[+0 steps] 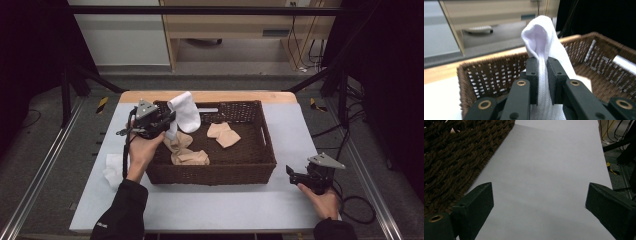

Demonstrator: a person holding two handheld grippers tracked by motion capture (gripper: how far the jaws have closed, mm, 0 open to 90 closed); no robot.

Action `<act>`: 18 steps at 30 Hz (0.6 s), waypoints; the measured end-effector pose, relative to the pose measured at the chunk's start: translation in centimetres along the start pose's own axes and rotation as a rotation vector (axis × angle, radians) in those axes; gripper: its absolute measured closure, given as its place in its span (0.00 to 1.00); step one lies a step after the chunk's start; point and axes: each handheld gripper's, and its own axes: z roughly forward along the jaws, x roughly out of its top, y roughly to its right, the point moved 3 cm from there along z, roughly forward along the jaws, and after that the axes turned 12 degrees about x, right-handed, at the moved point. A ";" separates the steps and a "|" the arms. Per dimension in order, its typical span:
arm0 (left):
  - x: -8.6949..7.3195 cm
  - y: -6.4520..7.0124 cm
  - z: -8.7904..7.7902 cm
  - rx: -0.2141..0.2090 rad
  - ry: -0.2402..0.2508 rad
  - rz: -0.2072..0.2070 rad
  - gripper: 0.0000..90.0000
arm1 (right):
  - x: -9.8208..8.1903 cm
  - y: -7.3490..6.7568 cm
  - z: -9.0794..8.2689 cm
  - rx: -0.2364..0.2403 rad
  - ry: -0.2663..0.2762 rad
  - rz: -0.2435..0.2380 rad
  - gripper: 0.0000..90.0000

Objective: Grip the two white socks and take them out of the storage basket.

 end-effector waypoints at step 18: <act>1.6 -2.8 -7.8 0.003 0.151 -0.066 0.88 | -0.1 0.0 0.0 -0.009 -0.004 -0.004 0.09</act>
